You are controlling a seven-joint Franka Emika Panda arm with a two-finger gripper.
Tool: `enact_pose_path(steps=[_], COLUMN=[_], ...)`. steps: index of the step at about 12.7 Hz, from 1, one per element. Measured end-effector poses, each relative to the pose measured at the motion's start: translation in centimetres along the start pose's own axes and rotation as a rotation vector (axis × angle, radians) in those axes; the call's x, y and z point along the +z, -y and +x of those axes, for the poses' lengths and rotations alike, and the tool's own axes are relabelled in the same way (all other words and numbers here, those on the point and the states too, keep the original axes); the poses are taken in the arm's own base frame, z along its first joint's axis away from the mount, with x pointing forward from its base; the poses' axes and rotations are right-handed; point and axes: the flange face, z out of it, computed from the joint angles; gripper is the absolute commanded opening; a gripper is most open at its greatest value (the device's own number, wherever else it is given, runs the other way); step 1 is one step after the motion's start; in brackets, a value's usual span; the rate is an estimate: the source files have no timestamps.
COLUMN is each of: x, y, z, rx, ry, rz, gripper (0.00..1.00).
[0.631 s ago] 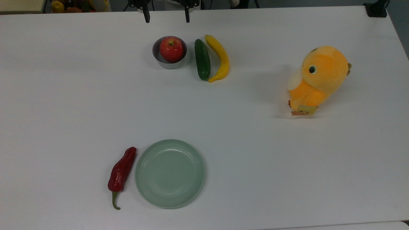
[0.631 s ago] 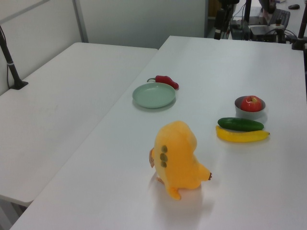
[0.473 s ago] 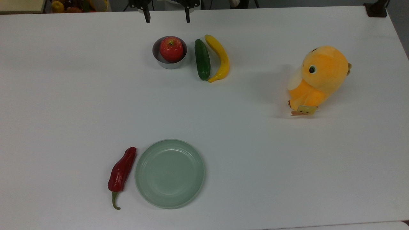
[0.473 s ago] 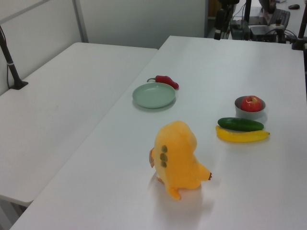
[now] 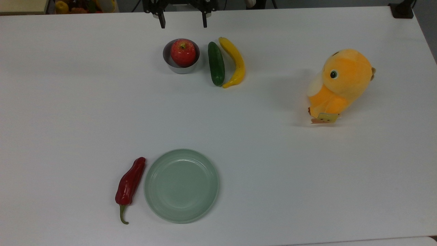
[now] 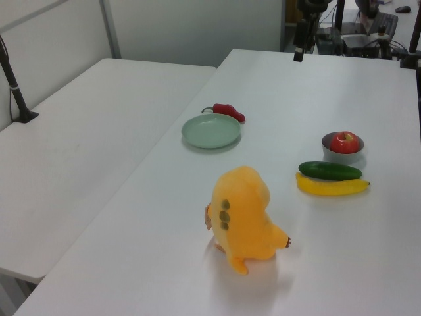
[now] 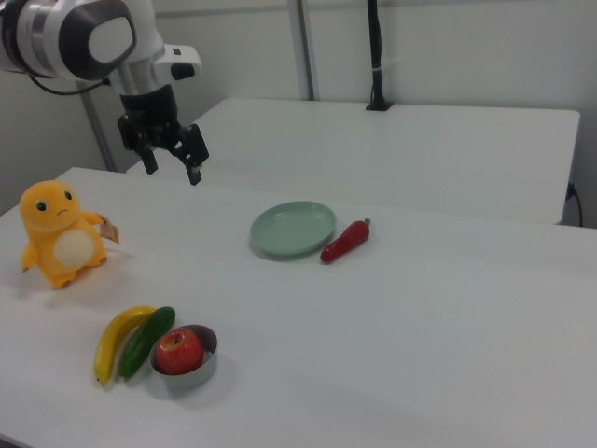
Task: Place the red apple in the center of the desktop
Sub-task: 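Lower the open gripper onto the red apple in the grey bowl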
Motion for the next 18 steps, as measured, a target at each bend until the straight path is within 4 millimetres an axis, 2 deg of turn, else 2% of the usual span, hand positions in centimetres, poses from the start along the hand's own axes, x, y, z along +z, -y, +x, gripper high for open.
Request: enact_pose_path(steps=[3,7,11,14,18], x=[2.7,8.8,13.7,18.6,23.0], y=[-0.2,-0.8,-2.0,-2.5,-2.6], z=[-1.2,-4.4,-6.7,-8.6,-10.1], rx=[-0.081,-0.304,-0.375,-0.401,-0.421], ry=[0.114,0.347,0.472,0.505,0.453], rz=[0.001,0.038,-0.015,-0.044,-0.052], gripper=[1.00,1.00,1.00,1.00,1.00])
